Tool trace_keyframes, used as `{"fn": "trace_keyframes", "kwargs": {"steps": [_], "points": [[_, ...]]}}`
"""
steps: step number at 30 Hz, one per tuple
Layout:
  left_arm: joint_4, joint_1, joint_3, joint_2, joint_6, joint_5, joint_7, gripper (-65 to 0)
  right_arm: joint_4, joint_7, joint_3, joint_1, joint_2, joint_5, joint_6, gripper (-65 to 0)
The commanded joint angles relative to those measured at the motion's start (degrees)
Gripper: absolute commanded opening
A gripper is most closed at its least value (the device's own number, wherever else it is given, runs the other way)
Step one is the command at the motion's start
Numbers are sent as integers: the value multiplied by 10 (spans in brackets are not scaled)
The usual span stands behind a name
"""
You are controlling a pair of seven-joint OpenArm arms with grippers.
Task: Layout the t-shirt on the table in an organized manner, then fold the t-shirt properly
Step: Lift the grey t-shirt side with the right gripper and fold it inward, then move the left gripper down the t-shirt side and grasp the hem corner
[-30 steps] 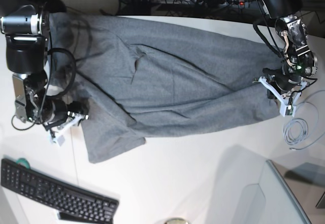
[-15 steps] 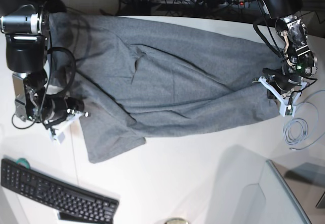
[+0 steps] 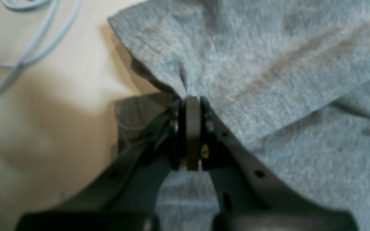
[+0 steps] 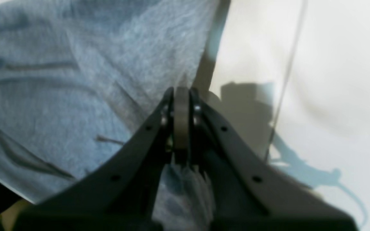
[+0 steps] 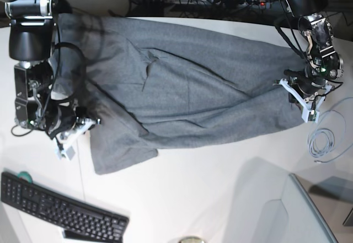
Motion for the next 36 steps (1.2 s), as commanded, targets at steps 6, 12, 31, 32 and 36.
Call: {"fn": "trace_keyframes", "kwargs": {"steps": [6,12,31,32,36], "points": [[12,-3,-6,-8,2,-4,-9,-650,10,7,2,14,7,4,1,-650],[12,2,-6,-9,2,-5,-9,-265,10,6,2,14,7,4,1,-650],[-165,-159,-214,-9,-77,-12,-14,-146,11,6,-1,14,7,4,1,-650],[-179,-167,-214,-9,-77,-12,-15,-146,11,6,-1,14,7,4,1,-650],[-217,-185,-214,-9,-75,-11,-62,-146,11,6,-1,14,7,4,1,-650]]}}
